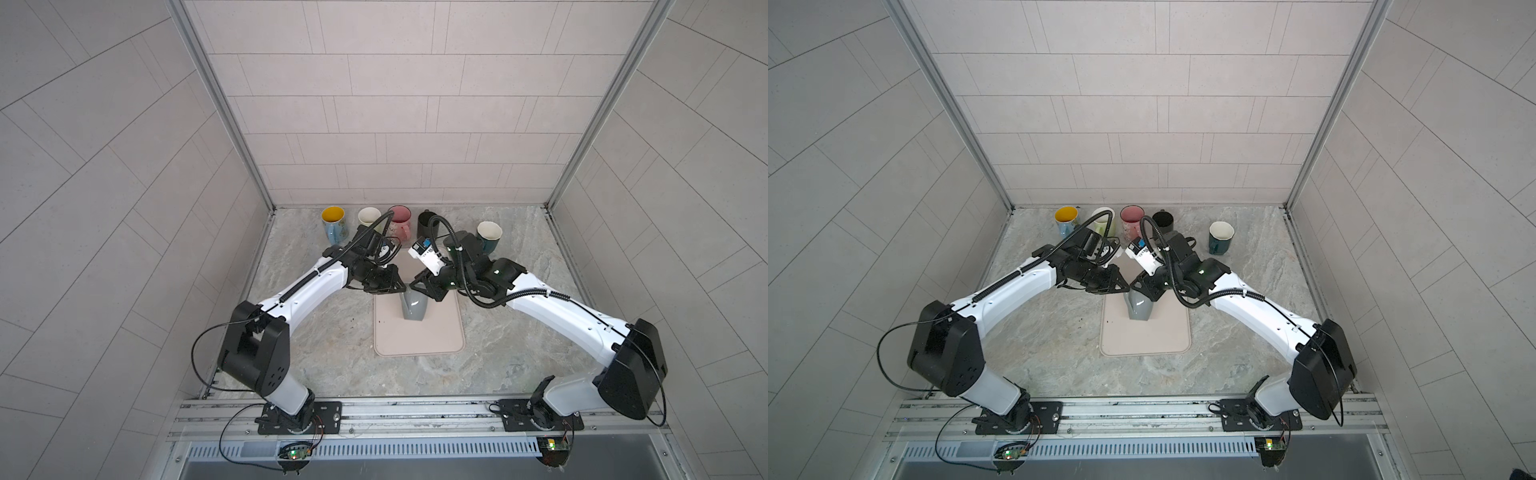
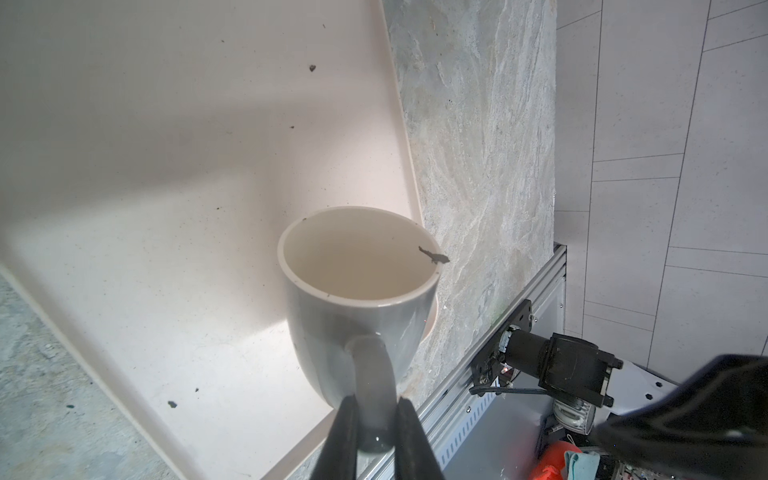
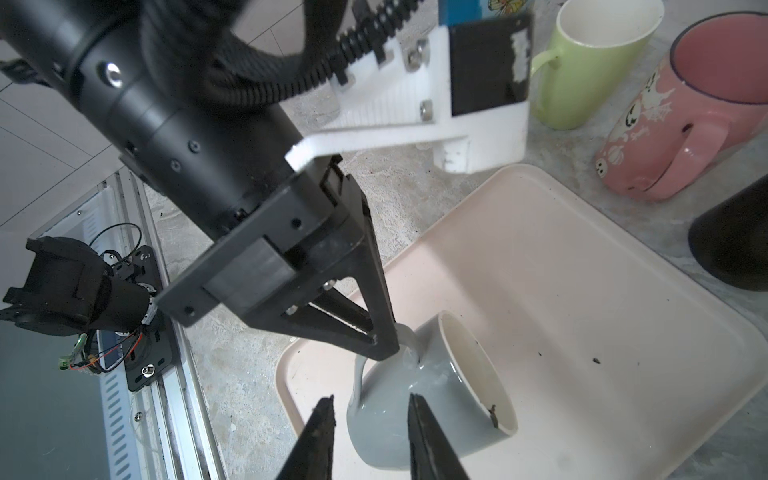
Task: Turn the mug right side up
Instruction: 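Open and draw back the right gripper while the left gripper holds the mug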
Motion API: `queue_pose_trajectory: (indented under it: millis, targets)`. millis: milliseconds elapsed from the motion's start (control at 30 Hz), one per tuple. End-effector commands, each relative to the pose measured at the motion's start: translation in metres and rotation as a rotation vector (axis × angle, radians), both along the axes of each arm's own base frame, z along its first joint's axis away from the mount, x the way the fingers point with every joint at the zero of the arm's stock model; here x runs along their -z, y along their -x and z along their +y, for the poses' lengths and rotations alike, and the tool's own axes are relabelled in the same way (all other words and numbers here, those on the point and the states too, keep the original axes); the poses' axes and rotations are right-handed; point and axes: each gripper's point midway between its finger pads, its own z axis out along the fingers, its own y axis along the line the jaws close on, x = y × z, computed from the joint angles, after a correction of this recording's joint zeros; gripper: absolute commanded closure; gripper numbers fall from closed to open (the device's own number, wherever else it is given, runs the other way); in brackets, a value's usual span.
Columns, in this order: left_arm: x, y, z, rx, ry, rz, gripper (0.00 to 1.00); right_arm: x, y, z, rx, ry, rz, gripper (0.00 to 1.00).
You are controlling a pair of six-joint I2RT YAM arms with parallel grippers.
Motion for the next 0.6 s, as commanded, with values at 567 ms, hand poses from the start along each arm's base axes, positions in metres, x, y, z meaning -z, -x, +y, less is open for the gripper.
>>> queue_pose_trajectory:
  millis: [567]
  targets:
    - [-0.005,-0.010,-0.003,0.020,0.006,-0.033,1.00,0.027,0.020,-0.003,0.017,-0.065,0.141,0.78]
